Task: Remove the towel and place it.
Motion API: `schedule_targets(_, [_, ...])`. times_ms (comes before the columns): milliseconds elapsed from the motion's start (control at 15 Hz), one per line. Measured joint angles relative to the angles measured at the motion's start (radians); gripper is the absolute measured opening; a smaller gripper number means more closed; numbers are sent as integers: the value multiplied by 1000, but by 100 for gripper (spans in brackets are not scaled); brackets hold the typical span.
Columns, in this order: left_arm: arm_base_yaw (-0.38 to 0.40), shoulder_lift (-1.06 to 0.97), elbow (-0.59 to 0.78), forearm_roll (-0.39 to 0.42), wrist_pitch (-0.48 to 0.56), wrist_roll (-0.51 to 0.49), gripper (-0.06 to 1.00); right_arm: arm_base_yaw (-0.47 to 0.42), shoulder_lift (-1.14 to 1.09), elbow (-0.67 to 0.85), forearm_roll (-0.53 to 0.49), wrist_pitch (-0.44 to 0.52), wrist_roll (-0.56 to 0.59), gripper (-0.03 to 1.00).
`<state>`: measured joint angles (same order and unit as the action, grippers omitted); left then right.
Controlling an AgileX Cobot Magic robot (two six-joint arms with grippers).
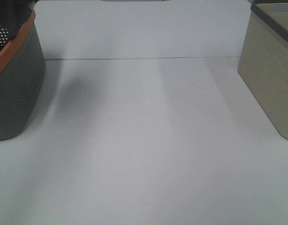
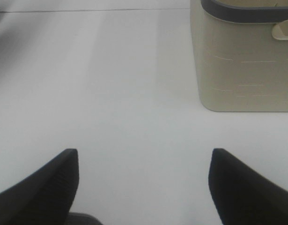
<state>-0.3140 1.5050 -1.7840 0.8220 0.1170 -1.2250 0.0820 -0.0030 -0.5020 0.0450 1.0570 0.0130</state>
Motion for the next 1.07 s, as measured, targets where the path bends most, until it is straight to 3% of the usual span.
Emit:
schedule_targets(267, [-43, 12, -1, 0, -126, 1, 0, 0, 47, -19, 120, -47, -125, 76])
schedule_targets(467, [-110, 53, -1, 0, -203, 1, 0, 0, 142, -21, 264, -215, -243, 76])
schedule_targets(533, [-145, 78, 0, 18, -226, 1, 0, 0, 198, -21, 332, -300, -342, 75])
schedule_targets(667, [-170, 111, 25, 58, -363, -31, 0, 0, 278, -21, 419, -420, -482, 72])
schedule_targets(800, [-173, 130, 80, 168, -530, -138, 0, 0, 339, -21, 505, -496, -574, 68])
schedule_targets(867, [-173, 133, 92, 218, -556, -170, 0, 0, 380, -22, 560, -508, -666, 66])
schedule_targets(1067, [-173, 142, 127, 566, -677, -383, 0, 0, 525, -22, 843, -497, -1091, 64])
